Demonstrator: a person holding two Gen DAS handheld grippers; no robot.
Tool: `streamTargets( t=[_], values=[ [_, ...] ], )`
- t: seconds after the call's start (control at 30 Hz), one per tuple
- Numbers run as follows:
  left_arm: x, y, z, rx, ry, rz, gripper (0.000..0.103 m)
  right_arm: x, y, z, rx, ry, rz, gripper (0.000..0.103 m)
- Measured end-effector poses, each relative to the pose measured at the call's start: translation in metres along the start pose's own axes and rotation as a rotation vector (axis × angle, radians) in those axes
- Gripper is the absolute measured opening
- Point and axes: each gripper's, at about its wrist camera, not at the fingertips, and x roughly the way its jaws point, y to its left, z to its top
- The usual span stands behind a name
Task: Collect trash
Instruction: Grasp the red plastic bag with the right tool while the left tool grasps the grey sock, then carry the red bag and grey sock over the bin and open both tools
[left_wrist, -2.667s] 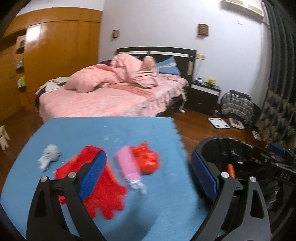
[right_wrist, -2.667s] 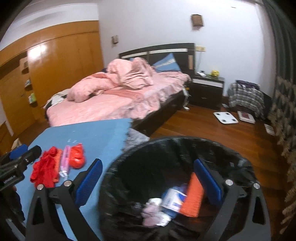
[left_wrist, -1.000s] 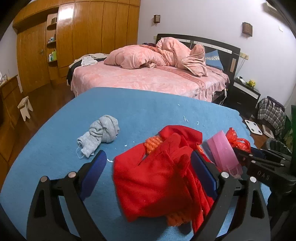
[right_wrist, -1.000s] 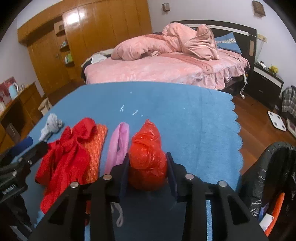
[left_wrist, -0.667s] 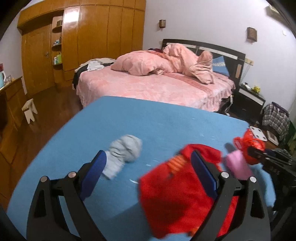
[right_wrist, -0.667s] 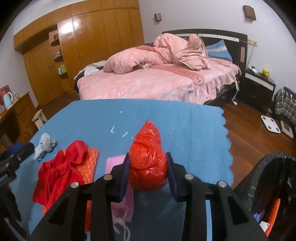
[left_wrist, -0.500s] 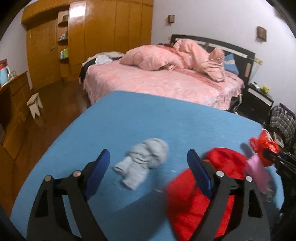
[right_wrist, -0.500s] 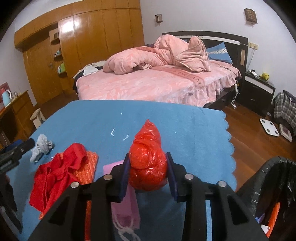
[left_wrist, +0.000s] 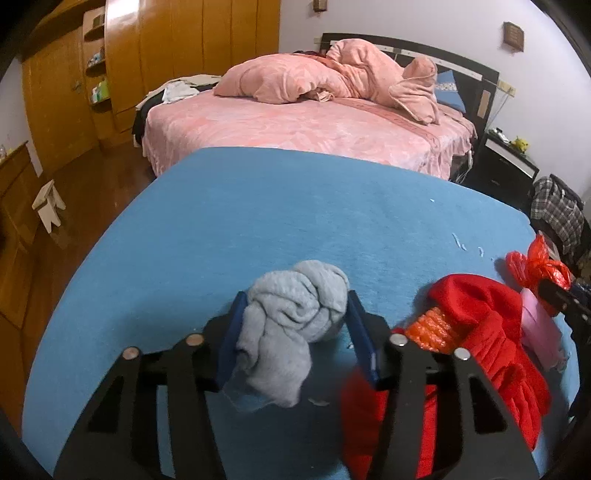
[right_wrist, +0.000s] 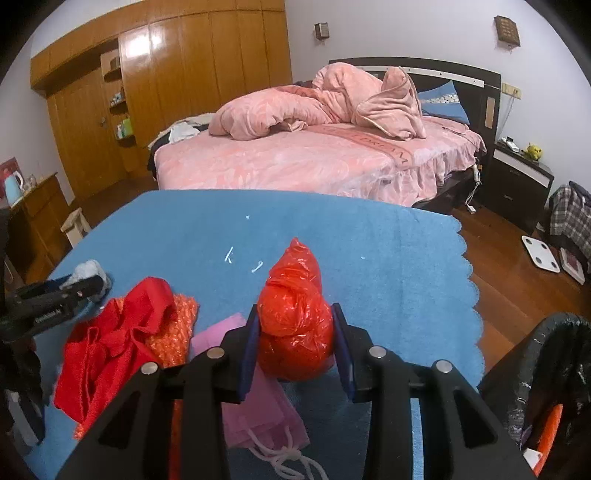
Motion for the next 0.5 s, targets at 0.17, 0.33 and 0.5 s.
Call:
streamTargets(
  t=[0.17, 0.33, 0.5],
  values=[
    [-0.011, 0.005, -0.002, -0.026, -0.044, -0.005, 0.045, -0.014, -0.006, 0.002, 0.014, -0.022, 0.008, 0.037],
    [-0.038, -0.001, 0.003, -0.048, -0.098, -0.011, 0.045, -0.035, -0.013, 0.008, 0.029, -0.059, 0.018, 0.037],
    [-0.066, -0.017, 0.006, -0.043, -0.126, -0.014, 0.045, -0.050, -0.015, 0.008, 0.025, -0.073, 0.022, 0.037]
  ],
)
